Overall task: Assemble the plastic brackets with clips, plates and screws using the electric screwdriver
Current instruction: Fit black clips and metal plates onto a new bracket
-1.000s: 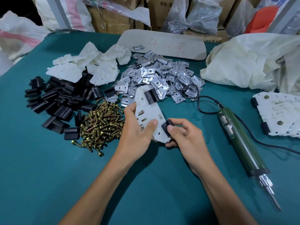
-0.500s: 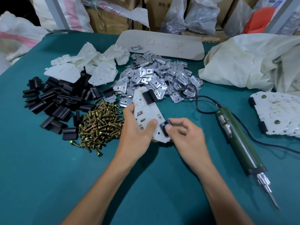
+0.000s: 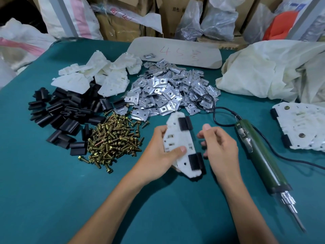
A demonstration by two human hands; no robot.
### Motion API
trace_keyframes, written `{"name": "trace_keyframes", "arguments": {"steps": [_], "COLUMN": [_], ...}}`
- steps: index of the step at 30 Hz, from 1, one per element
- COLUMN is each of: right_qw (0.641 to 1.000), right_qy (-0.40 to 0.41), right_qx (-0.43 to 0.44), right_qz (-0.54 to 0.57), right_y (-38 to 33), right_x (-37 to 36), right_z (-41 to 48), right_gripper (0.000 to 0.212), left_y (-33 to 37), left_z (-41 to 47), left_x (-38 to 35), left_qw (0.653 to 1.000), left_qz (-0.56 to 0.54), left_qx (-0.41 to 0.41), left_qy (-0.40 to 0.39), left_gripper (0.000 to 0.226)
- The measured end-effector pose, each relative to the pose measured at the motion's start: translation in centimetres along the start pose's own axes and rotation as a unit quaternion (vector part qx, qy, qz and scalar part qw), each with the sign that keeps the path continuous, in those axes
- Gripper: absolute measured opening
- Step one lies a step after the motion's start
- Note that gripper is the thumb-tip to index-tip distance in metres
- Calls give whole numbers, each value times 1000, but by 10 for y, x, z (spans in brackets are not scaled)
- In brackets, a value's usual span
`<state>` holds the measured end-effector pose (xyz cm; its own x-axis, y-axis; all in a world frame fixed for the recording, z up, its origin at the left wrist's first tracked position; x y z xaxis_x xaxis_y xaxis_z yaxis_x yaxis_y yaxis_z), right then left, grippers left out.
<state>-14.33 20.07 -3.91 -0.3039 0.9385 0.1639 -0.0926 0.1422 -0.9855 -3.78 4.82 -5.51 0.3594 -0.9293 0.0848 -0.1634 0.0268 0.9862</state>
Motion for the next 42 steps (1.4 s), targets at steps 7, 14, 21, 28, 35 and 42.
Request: {"name": "trace_keyframes", "arguments": {"steps": [7, 14, 21, 28, 35, 42], "right_qw": [998, 998, 998, 998, 999, 999], "right_qy": [38, 23, 20, 14, 8, 8], "right_qx": [-36, -46, -44, -49, -50, -51], "right_qz": [32, 40, 32, 33, 16, -17], "right_y": [10, 13, 13, 12, 12, 15], "right_x": [9, 6, 5, 5, 3, 3], "right_z": [6, 8, 10, 10, 10, 9], "right_gripper": [28, 15, 14, 15, 16, 18], "left_y": [28, 60, 49, 52, 47, 30], "left_z": [-3, 42, 57, 21, -3, 11], "left_x": [8, 92, 97, 53, 77, 47], "left_qw": [908, 778, 790, 868, 824, 793], "left_qz": [399, 587, 579, 466, 525, 574], "left_qx": [-82, -6, 35, -154, -100, -40], "left_qy": [95, 224, 198, 77, 188, 199], "left_gripper": [48, 54, 62, 58, 30, 62]}}
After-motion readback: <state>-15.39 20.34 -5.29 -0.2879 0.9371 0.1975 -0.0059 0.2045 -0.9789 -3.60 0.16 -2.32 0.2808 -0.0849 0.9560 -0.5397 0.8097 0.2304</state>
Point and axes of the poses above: each hand's wrist, its own z-axis towards the middle knuckle, its own x-axis out of the back of the hand, y = z × x, the point moved 7 cm from there along z, towards the middle knuckle, and after that the axes turned 6 degrees about z, right-handed, at the moved point
